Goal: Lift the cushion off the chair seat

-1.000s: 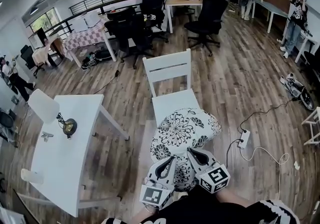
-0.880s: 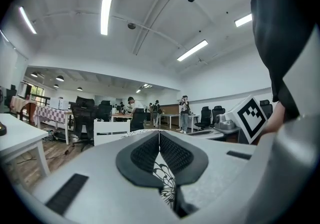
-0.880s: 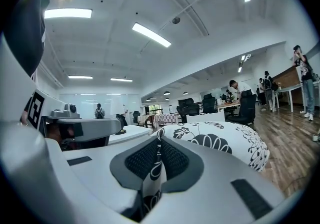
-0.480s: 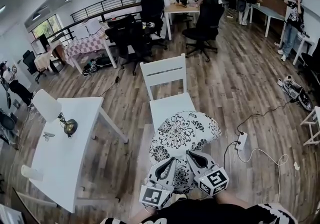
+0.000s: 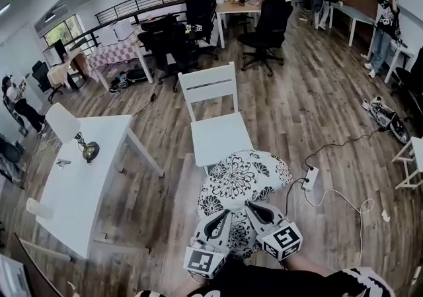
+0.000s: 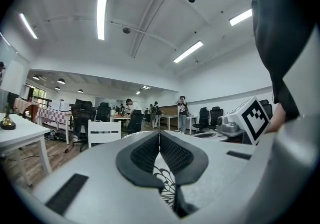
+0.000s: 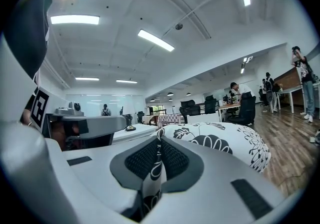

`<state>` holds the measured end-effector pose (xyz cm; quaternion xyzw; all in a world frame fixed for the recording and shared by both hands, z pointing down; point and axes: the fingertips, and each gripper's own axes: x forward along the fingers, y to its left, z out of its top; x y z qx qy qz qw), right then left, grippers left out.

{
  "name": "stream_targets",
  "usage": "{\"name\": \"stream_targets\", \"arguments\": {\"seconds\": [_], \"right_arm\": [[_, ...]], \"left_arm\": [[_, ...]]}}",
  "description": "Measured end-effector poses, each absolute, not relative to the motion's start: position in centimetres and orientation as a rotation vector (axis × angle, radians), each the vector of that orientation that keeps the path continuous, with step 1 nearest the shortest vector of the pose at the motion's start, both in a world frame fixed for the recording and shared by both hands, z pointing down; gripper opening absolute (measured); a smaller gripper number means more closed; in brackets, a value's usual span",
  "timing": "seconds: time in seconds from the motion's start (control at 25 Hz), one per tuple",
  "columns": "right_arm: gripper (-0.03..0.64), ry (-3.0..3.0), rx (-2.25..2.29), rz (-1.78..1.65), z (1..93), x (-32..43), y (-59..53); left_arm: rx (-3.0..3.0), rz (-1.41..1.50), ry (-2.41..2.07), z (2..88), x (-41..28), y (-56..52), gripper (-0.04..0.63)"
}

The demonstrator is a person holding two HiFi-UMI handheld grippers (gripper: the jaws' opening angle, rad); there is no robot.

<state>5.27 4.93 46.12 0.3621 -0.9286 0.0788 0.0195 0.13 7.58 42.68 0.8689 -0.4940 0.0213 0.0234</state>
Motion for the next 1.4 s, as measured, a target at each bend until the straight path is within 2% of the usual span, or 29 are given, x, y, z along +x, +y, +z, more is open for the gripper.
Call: {"name": "stream_targets", "arguments": {"seconds": [0.68,1.4], "right_arm": [[0.031,-2.896,1.004,0.249,46.9,12.0,17.5],[0.031,-2.922,1.036,0.254,46.7,14.4,19.4]], "left_arm": [[2.663,0.049,-1.548,44.5,8.5,20.3,0.006],[2.652,0.084,-1.559,44.7,10.1,23.0,0.006]]}}
